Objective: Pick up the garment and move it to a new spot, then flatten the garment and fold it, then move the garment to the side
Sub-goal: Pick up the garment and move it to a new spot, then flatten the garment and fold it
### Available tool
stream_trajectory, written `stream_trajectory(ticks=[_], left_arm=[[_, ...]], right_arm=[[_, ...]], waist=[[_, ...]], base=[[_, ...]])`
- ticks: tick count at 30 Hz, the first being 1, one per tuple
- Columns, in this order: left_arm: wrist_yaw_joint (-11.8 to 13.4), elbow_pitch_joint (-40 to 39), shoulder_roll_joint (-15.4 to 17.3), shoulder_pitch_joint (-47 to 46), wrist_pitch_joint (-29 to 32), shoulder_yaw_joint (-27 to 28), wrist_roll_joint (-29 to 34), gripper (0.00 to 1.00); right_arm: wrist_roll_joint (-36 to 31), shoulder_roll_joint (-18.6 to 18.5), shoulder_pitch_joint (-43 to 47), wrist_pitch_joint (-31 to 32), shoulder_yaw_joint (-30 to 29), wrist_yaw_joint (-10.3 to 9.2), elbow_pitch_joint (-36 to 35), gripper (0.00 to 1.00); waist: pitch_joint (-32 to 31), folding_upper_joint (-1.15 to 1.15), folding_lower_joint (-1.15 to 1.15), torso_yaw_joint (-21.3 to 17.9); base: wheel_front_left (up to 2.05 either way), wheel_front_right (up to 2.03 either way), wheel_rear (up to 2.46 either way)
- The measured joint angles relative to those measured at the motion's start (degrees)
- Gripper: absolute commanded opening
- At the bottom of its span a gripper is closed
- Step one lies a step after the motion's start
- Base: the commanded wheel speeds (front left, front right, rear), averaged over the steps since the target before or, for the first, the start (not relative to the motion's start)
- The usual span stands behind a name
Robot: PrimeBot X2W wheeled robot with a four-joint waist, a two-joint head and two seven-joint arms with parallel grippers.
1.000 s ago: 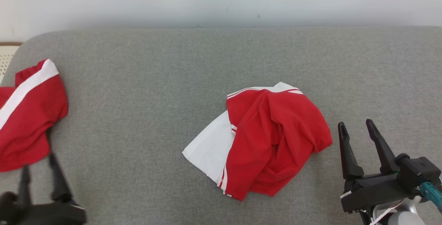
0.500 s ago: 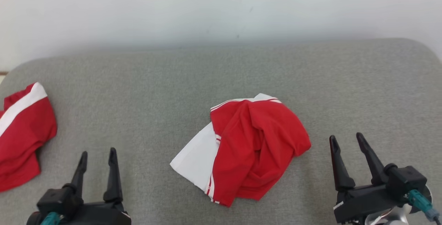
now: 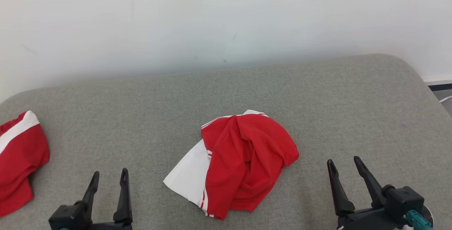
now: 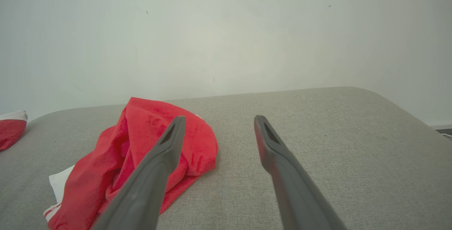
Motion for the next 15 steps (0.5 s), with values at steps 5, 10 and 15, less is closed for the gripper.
stream_trajectory(ticks=[5,10,15], left_arm=[[0.7,-0.37,0.35,0.3,0.34,0.24,0.0,1.0],[0.99,-0.48,0.51,0.36,0.58,0.34,-0.01,1.0],[1.23,-0.86,0.71,0.42,0.75,0.25,0.0,1.0]], right_arm=[[-0.26,0.09,0.72,0.49,0.22,0.0,-0.86,1.0],[-0.26,0.11,0.75,0.56,0.24,0.0,-1.16,1.0],[-0.26,0.14,0.91,0.56,-0.04,0.0,-1.47,1.0]], waist=[[-0.25,0.0,0.0,-0.13],[-0.21,0.0,0.0,-0.07],[0.03,0.0,0.01,0.32]], base=[[0.0,0.0,0.0],[0.0,0.0,0.0],[0.0,0.0,0.0]])
